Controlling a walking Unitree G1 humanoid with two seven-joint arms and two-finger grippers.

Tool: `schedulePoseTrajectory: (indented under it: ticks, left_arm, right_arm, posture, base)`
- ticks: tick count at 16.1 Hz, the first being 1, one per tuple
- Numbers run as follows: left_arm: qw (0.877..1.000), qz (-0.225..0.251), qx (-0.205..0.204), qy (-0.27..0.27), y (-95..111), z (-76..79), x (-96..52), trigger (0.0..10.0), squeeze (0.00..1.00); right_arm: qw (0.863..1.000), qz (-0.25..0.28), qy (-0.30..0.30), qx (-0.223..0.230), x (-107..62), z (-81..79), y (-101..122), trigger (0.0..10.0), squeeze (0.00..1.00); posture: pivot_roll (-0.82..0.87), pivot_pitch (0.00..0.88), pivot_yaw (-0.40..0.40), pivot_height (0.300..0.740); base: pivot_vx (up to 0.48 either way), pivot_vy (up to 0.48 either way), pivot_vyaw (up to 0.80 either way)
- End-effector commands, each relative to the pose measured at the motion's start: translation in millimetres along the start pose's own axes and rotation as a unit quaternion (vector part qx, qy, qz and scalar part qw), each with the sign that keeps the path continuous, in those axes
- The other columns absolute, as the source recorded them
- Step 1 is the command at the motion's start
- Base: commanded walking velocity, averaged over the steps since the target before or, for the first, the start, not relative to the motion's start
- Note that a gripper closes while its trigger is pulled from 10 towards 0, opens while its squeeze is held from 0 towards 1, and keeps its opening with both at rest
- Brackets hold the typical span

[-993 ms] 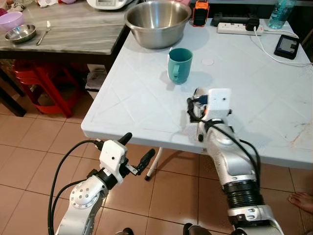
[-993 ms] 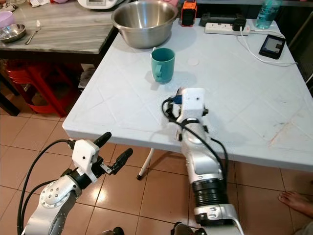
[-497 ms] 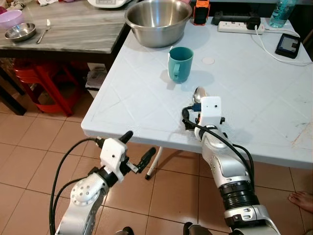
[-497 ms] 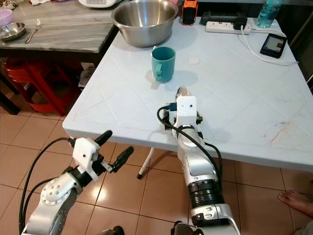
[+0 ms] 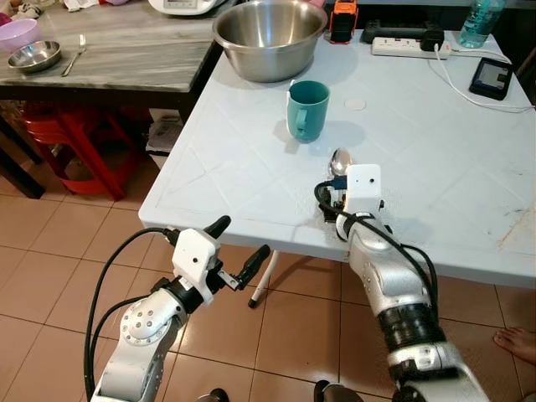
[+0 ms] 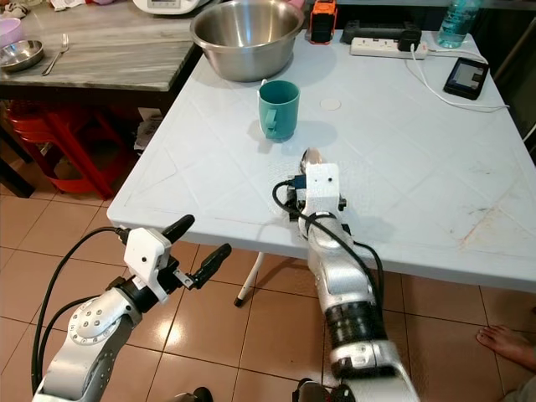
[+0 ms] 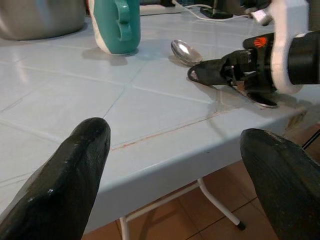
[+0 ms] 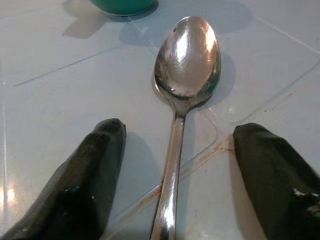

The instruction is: Setting the table

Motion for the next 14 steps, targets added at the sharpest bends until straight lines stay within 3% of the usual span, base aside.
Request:
schedulePoseTrajectory:
  ticks: [1,5,14]
  left_arm:
    - [1.0,-0.002,0.007,-0.005,2.3,1.0,-0.1,10.0,0.0]
    - [1.0,0.002,0.004,-0.007,4.6,3.5,2.3,10.0,0.0]
    - [1.0,0.002,-0.001,-0.018,5.6,7.7,4.6,10.0,0.0]
  right_arm:
    - [1.0,-0.022,-0.009,0.003,2.3,6.2,-9.2,0.0,0.0]
    - [0.999,-0.026,-0.015,0.011,9.2,10.7,-4.7,0.0,0.0]
    - [0.996,-0.076,0.014,0.035,3.4,-7.2,-37.2,0.0,0.0]
  posture:
    - [-0.13,0.197,0.073,0.74]
    - [-0.13,0.196,0.074,0.74]
    - [-0.13,0.198,0.076,0.74]
  base:
    - [0.0,0.0,0.0]
    - [0.0,0.0,0.0]
    - [0.0,0.0,0.0]
Point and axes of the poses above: a point about 5 cm out from each wrist's last joint towards the gripper, its own x axis pointing out of the wrist towards the gripper, its own y axis along the axis of the wrist's last joint, z = x × y, the point moved 4 cm from there along x, pointing out of the wrist towards the gripper, and after that the axes turned 13 degrees about x, right-handed, at the moved point
